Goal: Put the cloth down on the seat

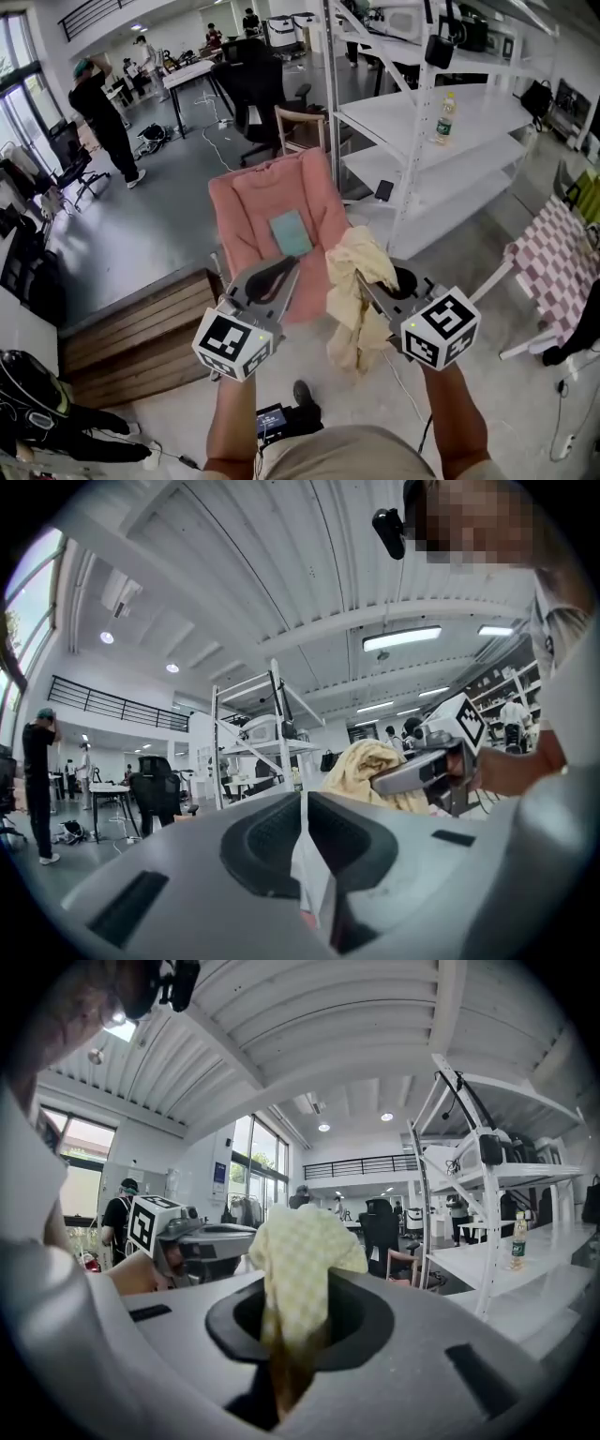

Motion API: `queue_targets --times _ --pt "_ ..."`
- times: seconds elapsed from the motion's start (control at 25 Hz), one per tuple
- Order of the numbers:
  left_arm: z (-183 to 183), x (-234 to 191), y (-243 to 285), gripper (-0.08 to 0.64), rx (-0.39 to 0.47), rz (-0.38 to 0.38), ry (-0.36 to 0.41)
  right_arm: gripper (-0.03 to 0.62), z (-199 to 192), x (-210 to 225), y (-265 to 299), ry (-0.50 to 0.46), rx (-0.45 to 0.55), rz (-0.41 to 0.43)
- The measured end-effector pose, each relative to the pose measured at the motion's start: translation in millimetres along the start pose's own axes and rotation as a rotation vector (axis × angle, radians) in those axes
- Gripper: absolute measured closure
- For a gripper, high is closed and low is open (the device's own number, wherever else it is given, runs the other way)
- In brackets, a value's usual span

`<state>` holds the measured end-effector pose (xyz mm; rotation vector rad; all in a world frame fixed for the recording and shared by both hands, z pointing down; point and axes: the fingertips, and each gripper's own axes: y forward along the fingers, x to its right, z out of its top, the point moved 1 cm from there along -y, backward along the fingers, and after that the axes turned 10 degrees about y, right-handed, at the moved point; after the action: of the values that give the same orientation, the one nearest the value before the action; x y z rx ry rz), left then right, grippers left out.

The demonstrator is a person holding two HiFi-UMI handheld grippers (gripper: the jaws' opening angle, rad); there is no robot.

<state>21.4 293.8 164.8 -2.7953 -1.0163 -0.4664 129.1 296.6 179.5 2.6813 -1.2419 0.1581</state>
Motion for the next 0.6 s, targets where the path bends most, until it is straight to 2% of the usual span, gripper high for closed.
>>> queue_targets --times 0.28,0.6 --pt "-22.0 -65.6 42.3 0.535 0.014 -0.073 -0.01 0.54 22.6 25.6 69.1 0.001 0.012 -0.059" --pt "-36.0 -125.7 62.0 0.535 0.019 -0.101 -0.031 0.54 38.8 47.1 132.1 -0.001 0.004 -0.103"
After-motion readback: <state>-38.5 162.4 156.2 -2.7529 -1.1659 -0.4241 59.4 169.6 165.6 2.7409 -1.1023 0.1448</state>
